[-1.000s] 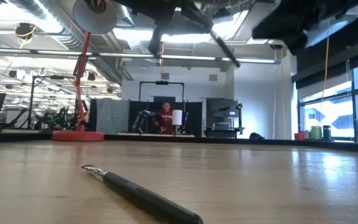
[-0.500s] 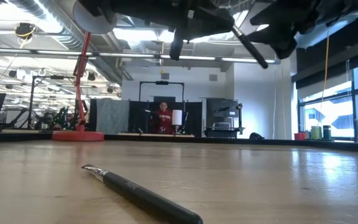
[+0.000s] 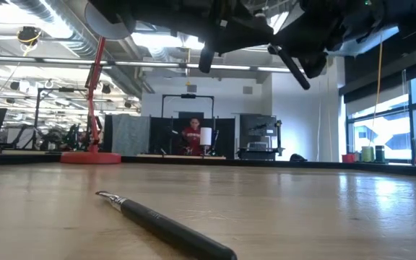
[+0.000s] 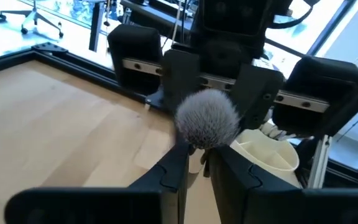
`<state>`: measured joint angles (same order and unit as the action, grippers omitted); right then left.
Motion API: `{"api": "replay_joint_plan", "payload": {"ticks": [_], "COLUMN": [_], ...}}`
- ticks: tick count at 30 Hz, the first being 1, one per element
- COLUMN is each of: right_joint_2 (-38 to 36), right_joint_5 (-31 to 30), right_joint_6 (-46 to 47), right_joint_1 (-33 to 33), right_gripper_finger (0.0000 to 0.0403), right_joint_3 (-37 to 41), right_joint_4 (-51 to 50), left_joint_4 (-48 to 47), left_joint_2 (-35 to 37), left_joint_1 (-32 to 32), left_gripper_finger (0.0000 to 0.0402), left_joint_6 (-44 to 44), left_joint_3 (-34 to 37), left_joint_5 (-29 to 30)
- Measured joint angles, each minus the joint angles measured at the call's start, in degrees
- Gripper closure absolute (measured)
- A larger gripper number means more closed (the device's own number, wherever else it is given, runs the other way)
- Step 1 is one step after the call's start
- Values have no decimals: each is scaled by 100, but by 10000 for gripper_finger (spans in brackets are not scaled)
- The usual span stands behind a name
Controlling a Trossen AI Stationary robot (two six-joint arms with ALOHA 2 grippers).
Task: Pick & Place Makeup Supplies
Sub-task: Put the makeup brush into the organizer
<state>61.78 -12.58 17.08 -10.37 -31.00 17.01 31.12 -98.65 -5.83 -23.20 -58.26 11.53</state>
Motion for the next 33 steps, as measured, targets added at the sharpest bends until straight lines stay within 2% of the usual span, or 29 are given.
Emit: {"api": "replay_joint_plan", "payload": {"ticks": [2,9,12,14,18,21,24,27,30,33], "right_joint_2": [0,-108,-480,-819,-1432,-1703,-1792,-1829,-1832,-1752], "right_joint_5": [141,185,-207,-691,-1731,-2193,-2215,-1862,-1856,-2192], "right_joint_6": [-70,-12,2,11,524,1124,1779,2542,3110,3324], "right_joint_1": [9,-51,-276,-540,-1358,-2170,-2969,-3714,-4427,-5064], "right_gripper_finger": [362,361,361,361,361,361,361,361,361,361], "right_joint_3": [0,-4,-24,-165,-744,-1198,-1448,-1495,-1439,-1373], "right_joint_4": [-1,-145,-791,-1630,-3442,-4531,-5335,-5893,-5960,-5980], "left_joint_4": [2,27,-120,-221,-306,-466,-575,-719,-866,-882], "left_joint_2": [0,0,40,48,52,52,52,52,52,52], "left_joint_1": [2,8,35,31,20,27,21,-33,-115,-183], "left_gripper_finger": [350,334,324,319,311,307,307,311,316,321], "left_joint_6": [-2,195,912,1310,1510,1504,1499,1501,1502,1502], "left_joint_3": [0,0,0,-7,-7,-7,-7,-7,-7,-7], "left_joint_5": [-2,-51,-333,-587,-722,-715,-723,-857,-942,-956]}}
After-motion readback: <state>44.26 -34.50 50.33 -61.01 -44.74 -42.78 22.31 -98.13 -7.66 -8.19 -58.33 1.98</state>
